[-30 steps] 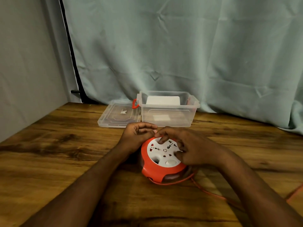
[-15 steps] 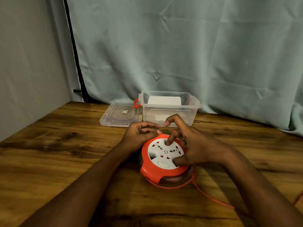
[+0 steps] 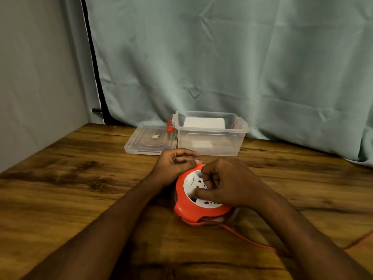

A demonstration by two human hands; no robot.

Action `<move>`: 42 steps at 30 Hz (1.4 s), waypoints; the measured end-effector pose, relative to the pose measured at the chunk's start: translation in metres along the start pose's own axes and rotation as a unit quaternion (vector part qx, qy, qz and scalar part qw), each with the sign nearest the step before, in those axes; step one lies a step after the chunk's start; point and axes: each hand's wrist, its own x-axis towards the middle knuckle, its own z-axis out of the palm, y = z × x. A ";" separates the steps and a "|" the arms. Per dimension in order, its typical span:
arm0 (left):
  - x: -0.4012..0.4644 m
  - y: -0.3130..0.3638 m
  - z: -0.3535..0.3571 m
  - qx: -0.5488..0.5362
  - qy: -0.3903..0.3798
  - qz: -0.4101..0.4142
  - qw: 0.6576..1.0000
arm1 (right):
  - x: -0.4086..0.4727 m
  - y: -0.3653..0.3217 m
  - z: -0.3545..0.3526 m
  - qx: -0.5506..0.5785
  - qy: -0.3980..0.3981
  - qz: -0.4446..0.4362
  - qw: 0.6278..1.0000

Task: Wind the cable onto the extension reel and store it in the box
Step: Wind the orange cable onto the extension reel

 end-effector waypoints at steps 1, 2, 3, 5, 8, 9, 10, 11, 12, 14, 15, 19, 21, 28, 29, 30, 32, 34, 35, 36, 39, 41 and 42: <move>0.000 0.000 0.000 0.001 0.001 0.001 1.000 | 0.000 0.001 -0.001 -0.008 0.002 -0.003 1.000; 0.001 0.000 0.000 0.003 0.003 0.002 1.000 | 0.000 0.001 -0.002 -0.015 0.002 -0.005 1.000; 0.001 0.001 -0.001 0.007 0.005 0.005 1.000 | 0.001 0.002 -0.004 -0.017 -0.001 -0.007 1.000; 0.001 0.002 -0.001 0.013 0.009 0.008 1.000 | 0.000 0.009 -0.011 0.005 -0.014 0.001 1.000; 0.000 0.003 0.000 0.017 0.010 0.005 1.000 | -0.002 0.017 -0.022 0.010 -0.049 0.014 0.999; 0.000 0.003 0.000 0.018 0.007 0.007 1.000 | -0.003 0.018 -0.024 0.009 -0.066 0.015 0.998; 0.000 0.003 0.000 0.019 0.005 0.008 1.000 | -0.003 0.019 -0.025 0.015 -0.081 0.016 0.996; 0.000 0.003 0.000 0.021 0.005 0.008 1.000 | -0.003 0.020 -0.026 0.030 -0.092 0.014 0.995; -0.001 0.004 0.000 0.022 0.005 0.007 1.000 | -0.003 0.021 -0.026 0.050 -0.105 0.014 0.993; -0.002 0.006 0.000 0.020 0.000 0.005 1.000 | -0.003 0.023 -0.024 0.084 -0.129 0.017 0.988; -0.002 0.006 0.000 0.017 -0.005 0.004 1.000 | -0.002 0.024 -0.022 0.093 -0.137 0.018 0.986; -0.003 0.005 0.001 0.006 -0.010 0.005 1.000 | -0.003 0.022 -0.023 0.124 -0.132 0.018 0.983; -0.003 0.005 0.002 0.001 -0.013 0.006 1.000 | -0.005 0.020 -0.026 0.129 -0.127 0.023 0.983; -0.004 0.007 0.001 -0.002 -0.019 0.003 1.000 | -0.006 0.015 -0.027 0.117 -0.100 0.042 0.987; -0.004 0.007 0.001 0.001 -0.019 0.002 1.000 | -0.006 0.014 -0.026 0.105 -0.096 0.046 0.989; -0.004 0.008 0.001 0.002 -0.018 0.001 1.000 | -0.006 0.013 -0.026 0.093 -0.094 0.048 0.990; -0.005 0.008 0.001 -0.001 -0.017 -0.001 1.000 | -0.006 0.012 -0.025 0.070 -0.092 0.050 0.992; -0.004 0.006 0.001 -0.004 -0.018 -0.001 1.000 | -0.006 0.011 -0.024 0.044 -0.092 0.053 0.993; -0.003 0.006 0.001 -0.004 -0.018 -0.003 1.000 | -0.006 0.011 -0.023 0.032 -0.086 0.053 0.994; -0.003 0.005 0.000 -0.003 -0.018 -0.005 1.000 | -0.006 0.010 -0.022 0.020 -0.078 0.051 0.995; -0.003 0.006 0.001 -0.004 -0.016 -0.005 1.000 | -0.004 0.007 -0.017 -0.011 -0.059 0.039 0.997; -0.003 0.005 0.002 -0.013 -0.013 0.000 1.000 | -0.003 0.003 -0.013 -0.028 -0.044 0.026 0.998; -0.003 0.005 0.003 -0.017 -0.011 0.001 1.000 | -0.002 0.001 -0.011 -0.035 -0.034 0.019 0.999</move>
